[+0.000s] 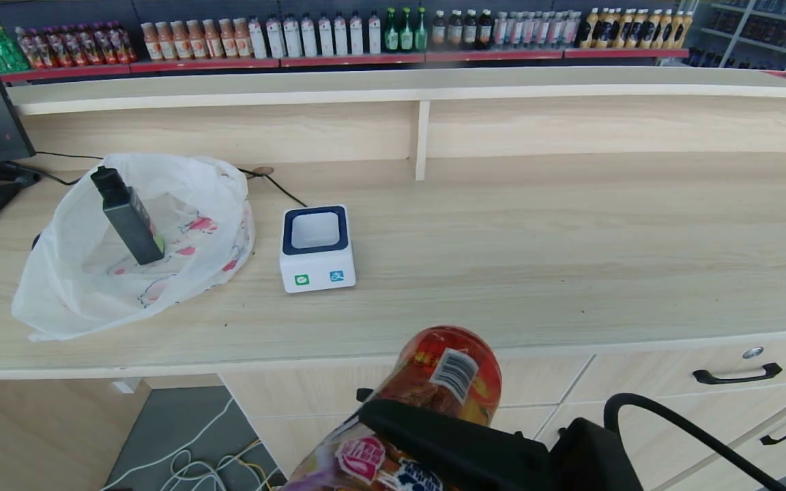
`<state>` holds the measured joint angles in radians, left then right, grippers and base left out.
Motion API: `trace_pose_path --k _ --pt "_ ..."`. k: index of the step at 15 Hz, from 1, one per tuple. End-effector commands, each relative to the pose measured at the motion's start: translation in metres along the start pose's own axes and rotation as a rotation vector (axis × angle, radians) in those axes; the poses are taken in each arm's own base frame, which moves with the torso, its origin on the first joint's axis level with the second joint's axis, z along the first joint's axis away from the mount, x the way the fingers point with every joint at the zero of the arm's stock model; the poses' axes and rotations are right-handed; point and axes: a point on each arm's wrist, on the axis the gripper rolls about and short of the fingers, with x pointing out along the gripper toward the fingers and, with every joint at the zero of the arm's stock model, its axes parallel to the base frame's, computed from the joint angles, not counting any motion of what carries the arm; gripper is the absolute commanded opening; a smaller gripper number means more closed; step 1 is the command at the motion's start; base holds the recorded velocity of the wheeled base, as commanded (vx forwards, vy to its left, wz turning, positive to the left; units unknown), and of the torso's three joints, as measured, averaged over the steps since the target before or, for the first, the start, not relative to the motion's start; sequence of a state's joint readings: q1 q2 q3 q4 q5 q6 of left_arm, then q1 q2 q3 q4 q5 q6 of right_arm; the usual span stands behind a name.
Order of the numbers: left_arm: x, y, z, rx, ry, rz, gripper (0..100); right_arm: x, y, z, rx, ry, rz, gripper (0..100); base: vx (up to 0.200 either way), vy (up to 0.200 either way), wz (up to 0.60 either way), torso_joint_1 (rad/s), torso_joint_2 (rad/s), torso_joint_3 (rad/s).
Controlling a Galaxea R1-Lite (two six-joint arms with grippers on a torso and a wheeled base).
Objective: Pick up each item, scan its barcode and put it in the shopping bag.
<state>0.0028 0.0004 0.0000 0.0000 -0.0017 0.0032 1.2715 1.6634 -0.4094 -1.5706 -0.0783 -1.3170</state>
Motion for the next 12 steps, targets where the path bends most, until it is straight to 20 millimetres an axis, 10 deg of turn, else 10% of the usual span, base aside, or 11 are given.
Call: trace_pose_path --k 1,12 --pt "0.0 0.0 0.0 -0.002 0.0 0.0 100 0.002 -0.001 -0.005 -0.067 0.018 -0.006 0 0.0 0.0 0.0 0.0 0.0 0.0" --pt "0.0 0.0 0.0 0.0 0.0 0.0 100 -0.005 -0.013 -0.006 -0.316 0.037 -0.041 0 0.0 0.0 0.0 0.0 0.0 0.0"
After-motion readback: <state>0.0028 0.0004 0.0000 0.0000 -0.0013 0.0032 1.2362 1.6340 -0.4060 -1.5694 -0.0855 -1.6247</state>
